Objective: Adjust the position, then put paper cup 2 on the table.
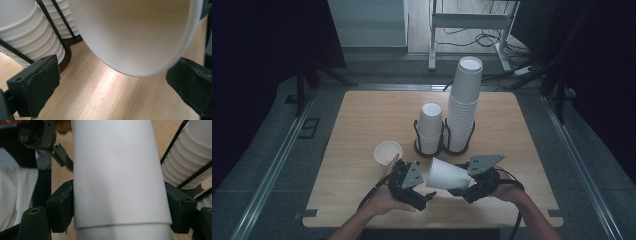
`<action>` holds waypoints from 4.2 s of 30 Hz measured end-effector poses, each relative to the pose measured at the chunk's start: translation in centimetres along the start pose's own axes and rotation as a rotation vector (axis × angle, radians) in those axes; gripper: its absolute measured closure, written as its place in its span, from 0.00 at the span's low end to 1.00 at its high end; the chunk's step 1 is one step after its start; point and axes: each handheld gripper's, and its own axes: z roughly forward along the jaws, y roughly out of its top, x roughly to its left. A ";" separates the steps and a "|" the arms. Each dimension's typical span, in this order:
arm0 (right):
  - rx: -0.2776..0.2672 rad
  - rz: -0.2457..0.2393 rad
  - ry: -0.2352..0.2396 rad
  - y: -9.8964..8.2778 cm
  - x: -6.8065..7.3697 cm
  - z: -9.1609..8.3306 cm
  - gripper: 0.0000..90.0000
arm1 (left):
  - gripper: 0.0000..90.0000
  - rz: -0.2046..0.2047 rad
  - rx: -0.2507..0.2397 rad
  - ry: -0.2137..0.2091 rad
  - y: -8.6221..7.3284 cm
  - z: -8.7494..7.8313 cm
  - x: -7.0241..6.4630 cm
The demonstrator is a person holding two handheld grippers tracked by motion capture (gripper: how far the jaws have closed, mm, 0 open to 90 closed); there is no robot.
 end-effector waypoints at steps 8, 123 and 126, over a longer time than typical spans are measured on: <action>-0.141 0.064 -0.024 -1.3 0.1 0.6 0.25 | 0.00 -0.099 -0.061 -0.055 -0.2 -0.4 0.2; -0.380 0.197 -0.144 -5.8 1.7 1.1 0.11 | 0.14 -0.223 -0.296 -0.077 1.9 -5.3 2.7; -0.383 0.201 -0.150 -5.8 1.7 0.9 0.12 | 0.14 -0.225 -0.303 -0.054 1.8 -6.4 3.1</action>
